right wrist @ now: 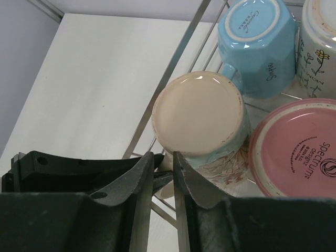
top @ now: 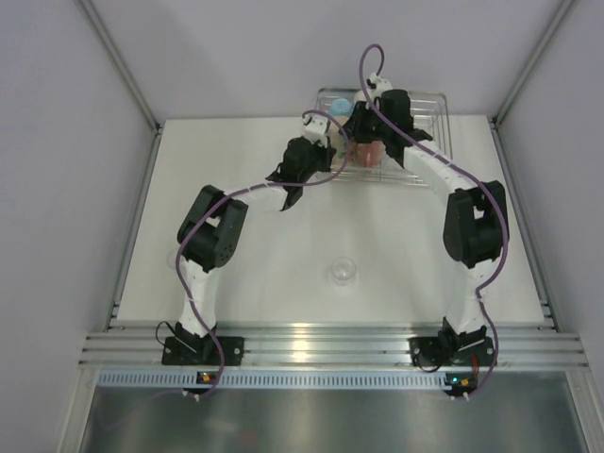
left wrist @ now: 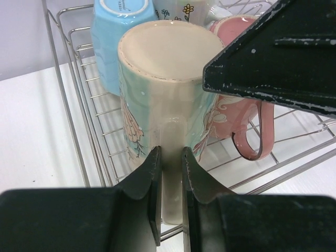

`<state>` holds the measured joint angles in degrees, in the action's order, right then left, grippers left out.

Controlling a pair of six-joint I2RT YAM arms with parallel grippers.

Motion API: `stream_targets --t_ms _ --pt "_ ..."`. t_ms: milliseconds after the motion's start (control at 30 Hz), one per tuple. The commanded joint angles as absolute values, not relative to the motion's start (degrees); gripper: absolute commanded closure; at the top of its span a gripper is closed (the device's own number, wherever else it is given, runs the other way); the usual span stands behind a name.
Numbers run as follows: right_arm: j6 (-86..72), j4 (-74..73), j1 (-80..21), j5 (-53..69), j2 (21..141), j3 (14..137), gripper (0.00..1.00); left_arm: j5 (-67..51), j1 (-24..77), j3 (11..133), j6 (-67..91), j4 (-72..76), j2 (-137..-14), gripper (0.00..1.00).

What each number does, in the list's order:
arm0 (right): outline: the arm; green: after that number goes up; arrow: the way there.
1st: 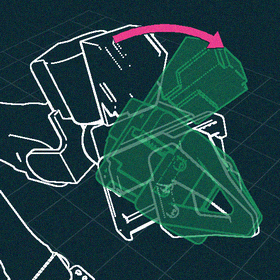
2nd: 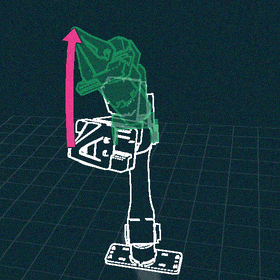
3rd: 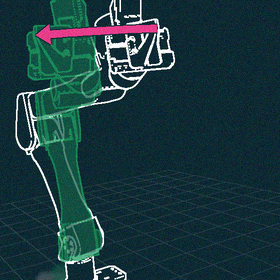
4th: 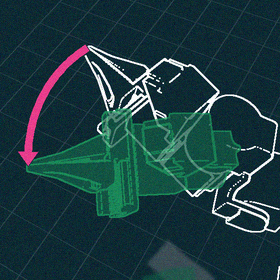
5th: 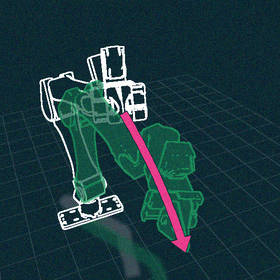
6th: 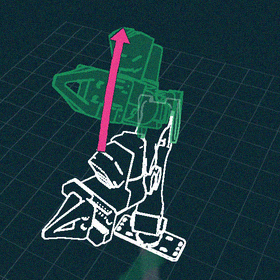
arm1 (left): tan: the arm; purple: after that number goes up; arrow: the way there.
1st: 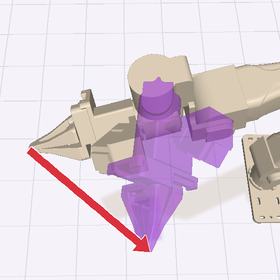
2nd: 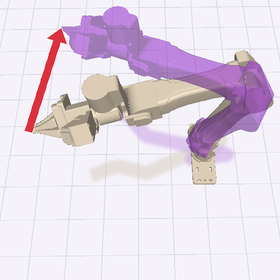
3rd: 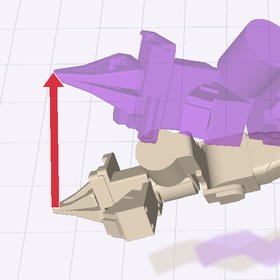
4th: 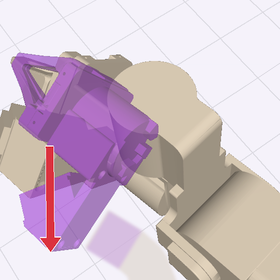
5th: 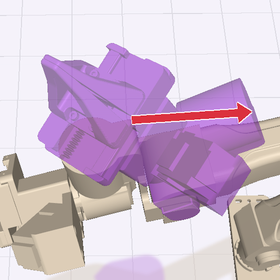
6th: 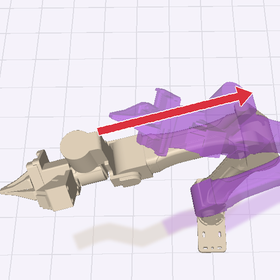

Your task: Load the cups into the dish rack

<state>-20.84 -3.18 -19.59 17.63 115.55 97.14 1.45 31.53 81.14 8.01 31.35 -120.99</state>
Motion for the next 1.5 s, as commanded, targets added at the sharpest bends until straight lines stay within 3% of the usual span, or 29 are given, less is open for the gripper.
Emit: stream_targets --t_ms 0,600,667,733,800,1000,1233,1467 --pt "-22.0 -1.8 -19.9 17.1 111.0 96.8 0.77 5.8 30.3 78.9 6.0 36.6 -118.3 1.00" --pt "-24.2 0.7 -18.0 15.9 109.6 96.1 0.74 4.3 29.6 74.3 4.8 46.4 -119.8 1.00" --pt "-24.5 0.3 -17.9 16.0 110.1 96.9 0.71 4.5 29.6 74.5 5.4 44.6 -119.4 0.90" --pt "-24.9 0.2 -18.0 15.9 110.6 97.3 0.64 3.8 29.4 74.5 5.9 43.6 -118.7 0.60" --pt "-25.2 0.2 -17.9 16.0 110.7 97.3 0.58 4.0 29.3 73.7 6.4 43.6 -117.3 0.48" --pt "-26.3 -1.8 -17.9 16.6 112.1 99.1 0.47 4.0 29.2 71.3 8.2 43.5 -113.4 0.41" --pt "-26.9 -3.8 -17.9 15.8 115.9 102.9 0.45 0.3 29.1 69.4 12.6 42.5 -108.9 0.37" --pt "-27.8 -5.1 -17.8 13.5 118.6 104.8 0.46 1.2 27.8 83.4 21.6 27.5 -111.9 0.39"
